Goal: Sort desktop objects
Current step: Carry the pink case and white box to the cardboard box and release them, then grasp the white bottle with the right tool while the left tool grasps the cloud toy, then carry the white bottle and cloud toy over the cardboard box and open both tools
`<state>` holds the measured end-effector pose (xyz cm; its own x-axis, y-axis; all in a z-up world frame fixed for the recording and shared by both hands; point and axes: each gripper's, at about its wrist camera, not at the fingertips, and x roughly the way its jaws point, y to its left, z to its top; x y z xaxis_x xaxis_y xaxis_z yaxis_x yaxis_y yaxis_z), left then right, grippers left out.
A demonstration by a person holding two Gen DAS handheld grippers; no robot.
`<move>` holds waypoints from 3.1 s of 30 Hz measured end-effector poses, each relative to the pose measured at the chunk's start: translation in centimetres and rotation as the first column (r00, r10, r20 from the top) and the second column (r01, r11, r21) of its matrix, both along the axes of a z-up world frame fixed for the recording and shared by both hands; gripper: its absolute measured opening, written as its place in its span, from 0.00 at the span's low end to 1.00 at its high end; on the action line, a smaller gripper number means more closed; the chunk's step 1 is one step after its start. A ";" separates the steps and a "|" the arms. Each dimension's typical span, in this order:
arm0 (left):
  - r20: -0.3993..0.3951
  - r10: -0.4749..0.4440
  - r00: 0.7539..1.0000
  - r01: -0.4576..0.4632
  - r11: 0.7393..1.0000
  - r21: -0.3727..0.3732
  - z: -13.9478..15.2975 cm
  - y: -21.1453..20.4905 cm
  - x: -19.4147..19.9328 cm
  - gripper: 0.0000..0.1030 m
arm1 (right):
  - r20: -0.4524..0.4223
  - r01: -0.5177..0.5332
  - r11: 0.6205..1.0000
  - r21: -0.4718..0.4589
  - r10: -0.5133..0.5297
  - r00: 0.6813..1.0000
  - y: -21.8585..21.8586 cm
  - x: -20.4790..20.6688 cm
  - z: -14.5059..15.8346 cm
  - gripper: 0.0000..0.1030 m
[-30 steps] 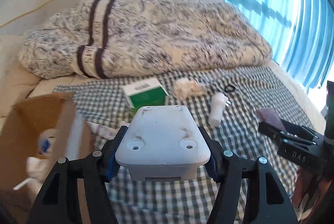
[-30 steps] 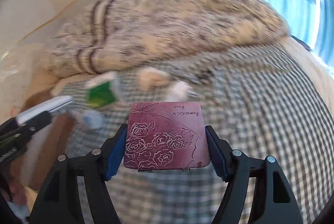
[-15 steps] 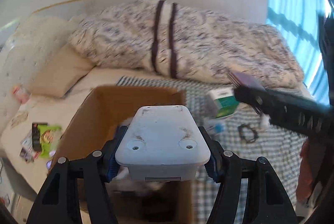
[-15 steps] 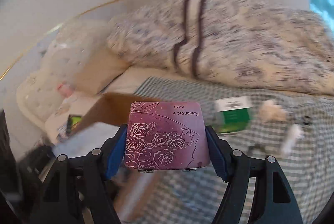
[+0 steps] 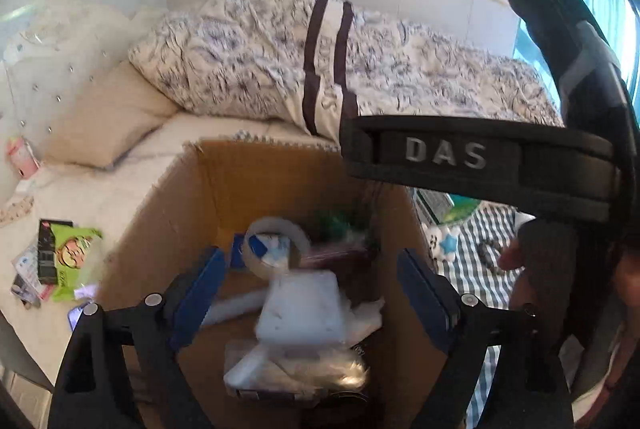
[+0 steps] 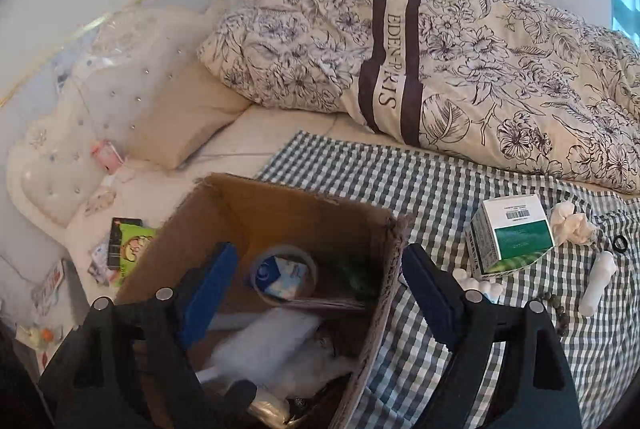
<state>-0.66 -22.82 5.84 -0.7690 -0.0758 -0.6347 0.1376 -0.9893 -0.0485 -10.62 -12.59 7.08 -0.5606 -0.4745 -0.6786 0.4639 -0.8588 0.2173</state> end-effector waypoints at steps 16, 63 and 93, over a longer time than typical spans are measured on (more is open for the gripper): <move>0.005 -0.021 1.000 0.022 0.997 -0.069 3.2 9.0 2.9 0.89 | -0.050 0.104 0.995 0.003 -0.104 0.993 14.3 4.6 4.7 0.83; 0.182 0.034 0.983 -0.007 0.989 -0.149 -13.9 18.6 -17.6 0.93 | 0.285 0.439 0.880 0.181 -0.474 0.833 30.1 -12.7 -15.7 0.83; 0.115 -0.060 0.992 0.071 0.993 -0.095 -6.1 20.1 -12.5 0.64 | 0.213 0.427 0.896 0.125 -0.444 0.870 32.1 -4.6 -9.4 0.31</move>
